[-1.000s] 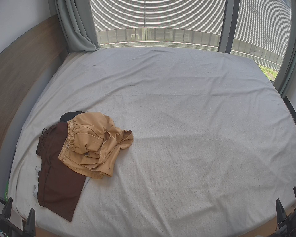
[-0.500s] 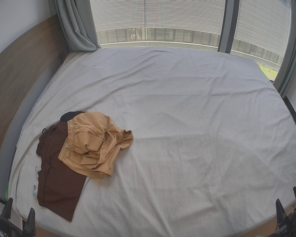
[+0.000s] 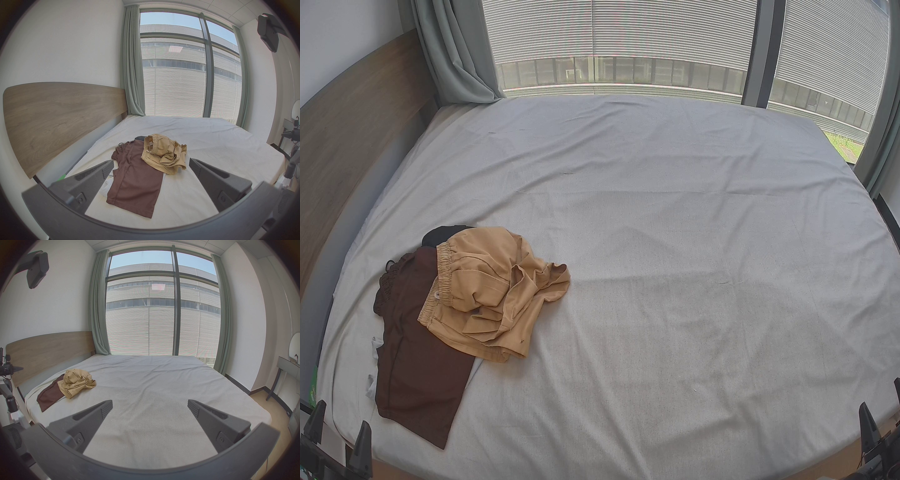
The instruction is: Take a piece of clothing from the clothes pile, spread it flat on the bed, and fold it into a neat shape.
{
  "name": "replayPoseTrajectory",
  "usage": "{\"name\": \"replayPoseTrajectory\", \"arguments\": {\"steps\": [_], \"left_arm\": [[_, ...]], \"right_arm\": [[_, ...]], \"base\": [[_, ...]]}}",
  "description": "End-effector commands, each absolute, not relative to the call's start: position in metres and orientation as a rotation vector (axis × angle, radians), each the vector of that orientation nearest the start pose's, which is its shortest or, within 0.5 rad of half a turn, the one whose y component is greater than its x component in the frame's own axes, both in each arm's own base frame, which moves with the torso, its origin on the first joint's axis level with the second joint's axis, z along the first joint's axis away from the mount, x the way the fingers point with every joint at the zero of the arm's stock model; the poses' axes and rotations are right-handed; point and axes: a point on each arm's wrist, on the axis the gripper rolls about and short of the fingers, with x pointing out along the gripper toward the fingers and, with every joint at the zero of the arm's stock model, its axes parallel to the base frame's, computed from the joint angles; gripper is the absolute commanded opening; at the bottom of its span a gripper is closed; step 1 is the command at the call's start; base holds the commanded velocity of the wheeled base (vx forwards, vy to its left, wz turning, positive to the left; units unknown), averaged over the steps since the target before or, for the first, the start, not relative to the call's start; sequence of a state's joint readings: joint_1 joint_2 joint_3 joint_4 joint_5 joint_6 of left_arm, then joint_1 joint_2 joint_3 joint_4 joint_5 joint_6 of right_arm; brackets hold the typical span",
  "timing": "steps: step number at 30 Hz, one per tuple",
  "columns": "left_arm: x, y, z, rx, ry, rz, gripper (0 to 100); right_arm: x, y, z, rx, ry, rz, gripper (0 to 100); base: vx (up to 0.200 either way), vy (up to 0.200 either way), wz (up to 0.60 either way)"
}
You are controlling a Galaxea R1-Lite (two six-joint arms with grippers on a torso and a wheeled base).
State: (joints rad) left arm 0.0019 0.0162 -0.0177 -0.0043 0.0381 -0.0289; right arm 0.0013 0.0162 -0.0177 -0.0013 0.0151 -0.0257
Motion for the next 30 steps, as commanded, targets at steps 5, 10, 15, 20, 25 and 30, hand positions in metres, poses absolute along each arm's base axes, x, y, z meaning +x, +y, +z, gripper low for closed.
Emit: {"name": "replayPoseTrajectory", "arguments": {"steps": [5, 10, 15, 20, 25, 30], "left_arm": [[-0.023, 0.001, 0.077, -0.028, -0.017, 0.041, 100], [-0.029, 0.001, 0.103, -0.028, -0.090, 0.052, 100], [-0.026, 0.001, 0.093, -0.029, -0.045, 0.041, 100], [-0.026, 0.001, 0.098, -0.027, -0.047, 0.038, 100], [-0.022, 0.000, 0.119, -0.034, -0.025, 0.009, 100], [-0.012, 0.001, 0.131, -0.036, 0.022, -0.036, 100]], "right_arm": [[-0.022, 0.000, 0.076, -0.026, 0.003, 0.017, 100], [-0.022, 0.000, 0.076, -0.026, 0.003, 0.017, 100], [-0.022, 0.000, 0.076, -0.026, 0.003, 0.018, 100], [-0.022, 0.000, 0.076, -0.026, 0.003, 0.018, 100], [-0.022, 0.000, 0.076, -0.026, 0.003, 0.018, 100], [-0.022, 0.000, 0.076, -0.025, 0.003, 0.018, 100]], "base": [[0.000, 0.000, 0.00], [0.000, 0.000, 0.00], [0.000, 0.000, 0.00], [0.000, 0.000, 0.00], [0.000, 0.000, 0.00], [0.000, 0.000, 0.00]]}}
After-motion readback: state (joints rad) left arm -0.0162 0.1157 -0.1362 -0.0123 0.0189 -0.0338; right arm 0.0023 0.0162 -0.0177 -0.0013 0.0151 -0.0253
